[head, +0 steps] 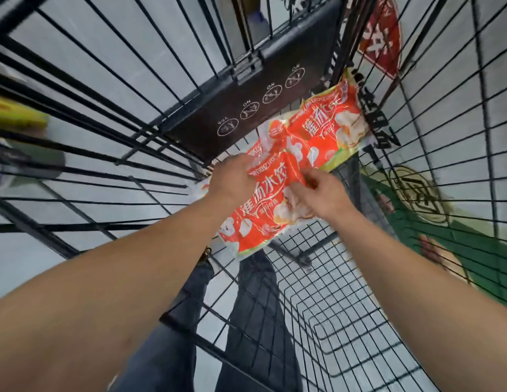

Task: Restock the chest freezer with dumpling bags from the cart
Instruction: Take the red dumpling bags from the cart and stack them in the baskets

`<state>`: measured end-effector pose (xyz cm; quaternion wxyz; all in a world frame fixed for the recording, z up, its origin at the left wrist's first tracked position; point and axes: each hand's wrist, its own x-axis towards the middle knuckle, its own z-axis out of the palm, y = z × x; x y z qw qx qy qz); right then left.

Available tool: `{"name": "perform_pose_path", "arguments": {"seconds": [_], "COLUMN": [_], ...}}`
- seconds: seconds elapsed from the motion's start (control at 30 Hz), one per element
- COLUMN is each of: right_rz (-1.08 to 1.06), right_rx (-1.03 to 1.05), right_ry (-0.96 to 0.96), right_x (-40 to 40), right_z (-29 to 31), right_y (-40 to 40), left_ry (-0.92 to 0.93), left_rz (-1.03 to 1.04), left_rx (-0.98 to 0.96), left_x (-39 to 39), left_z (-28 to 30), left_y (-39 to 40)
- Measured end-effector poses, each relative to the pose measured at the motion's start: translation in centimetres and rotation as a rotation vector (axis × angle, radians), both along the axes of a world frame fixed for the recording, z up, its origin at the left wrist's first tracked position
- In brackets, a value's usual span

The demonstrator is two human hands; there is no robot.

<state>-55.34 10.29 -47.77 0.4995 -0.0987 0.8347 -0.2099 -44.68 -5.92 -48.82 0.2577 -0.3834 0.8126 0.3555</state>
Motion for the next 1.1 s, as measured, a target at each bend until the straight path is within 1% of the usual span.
{"name": "perform_pose_path", "arguments": {"seconds": [0.07,0.13,0.2,0.27,0.37,0.47,0.53,0.6,0.67,0.73,0.93,1.1], "right_rz": [-0.086,-0.286,-0.488,-0.652,-0.822,-0.908,-0.979,-1.030,-1.062,-1.070,-1.076,-1.119], "right_rx": [0.003,-0.002,-0.002,0.006,-0.011,-0.011,-0.011,-0.009,-0.023,-0.044,-0.087,-0.141], "right_ry": [-0.024,-0.081,-0.127,-0.129,-0.150,-0.168,-0.177,-0.191,-0.214,-0.235,-0.265,-0.249], "right_x": [-0.1,-0.1,0.3,0.7,1.1,1.1,1.0,1.0,0.9,0.8,0.9,1.9], "right_z": [-0.2,-0.4,-0.5,-0.6,-0.8,-1.3,-1.6,-1.9,-1.9,-1.9,-1.0,0.9], "right_y": [0.6,1.5,2.6,3.9,5.5,6.6,7.1,7.4,7.5,7.6,8.1,8.9], "left_ry": [0.029,0.048,0.013,-0.040,-0.066,-0.036,-0.024,-0.079,-0.145,-0.158,-0.080,-0.014], "left_rz": [0.105,0.174,0.154,0.140,0.197,0.378,0.442,0.473,0.451,0.430,0.546,0.608], "left_rx": [0.085,0.119,0.063,-0.050,-0.140,-0.110,-0.085,-0.005,0.095,0.156,0.270,0.299], "left_x": [-0.2,-0.6,-0.8,-0.6,0.1,0.4,0.5,1.3,2.1,2.4,2.1,1.4], "left_z": [0.0,0.2,0.4,0.2,-0.6,-0.9,-0.9,-1.3,-1.3,-1.2,-0.9,1.0], "left_y": [-0.3,-0.3,-0.2,0.0,0.6,1.8,2.5,2.8,3.3,3.4,3.2,2.9]}}
